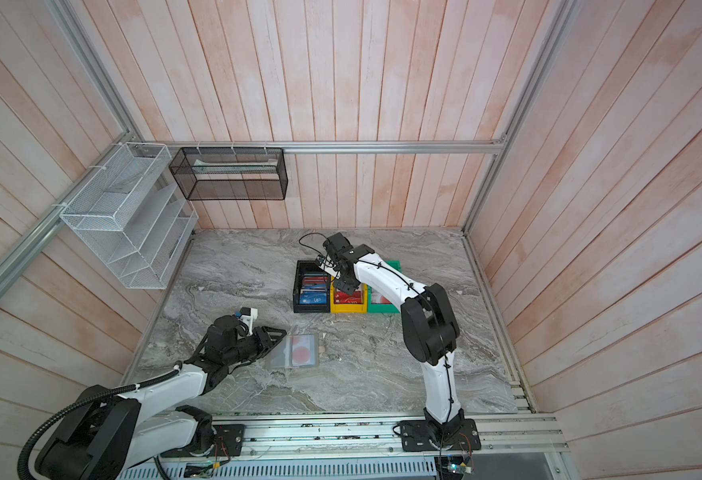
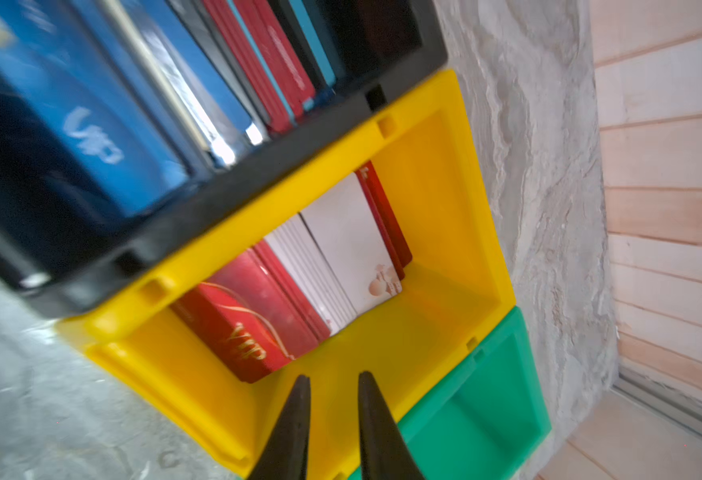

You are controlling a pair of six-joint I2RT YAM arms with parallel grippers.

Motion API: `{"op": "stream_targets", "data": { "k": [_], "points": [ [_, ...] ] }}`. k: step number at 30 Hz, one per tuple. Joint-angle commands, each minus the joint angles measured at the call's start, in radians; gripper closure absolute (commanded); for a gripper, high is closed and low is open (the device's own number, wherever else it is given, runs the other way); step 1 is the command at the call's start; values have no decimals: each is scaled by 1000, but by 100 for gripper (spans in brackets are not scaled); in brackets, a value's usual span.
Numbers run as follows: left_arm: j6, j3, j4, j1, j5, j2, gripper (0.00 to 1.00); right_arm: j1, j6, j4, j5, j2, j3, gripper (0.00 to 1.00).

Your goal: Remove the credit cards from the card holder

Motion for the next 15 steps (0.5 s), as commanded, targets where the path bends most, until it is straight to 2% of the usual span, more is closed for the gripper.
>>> {"op": "stream_targets", "data": {
  "k": [1, 5, 10, 15],
  "points": [
    [47, 7, -100, 1, -32, 11, 63, 60, 101, 40, -254, -152, -128, 79],
    [45, 4, -106, 0, -27, 34, 63, 144, 201, 156, -444, -262, -320, 83],
    [55, 9, -139, 1, -28, 44, 64, 215, 339, 351, -616, -316, -506, 88],
    [73, 37, -228, 1, -58, 36, 65, 216, 392, 475, -654, -290, -587, 93]
  ]
}}
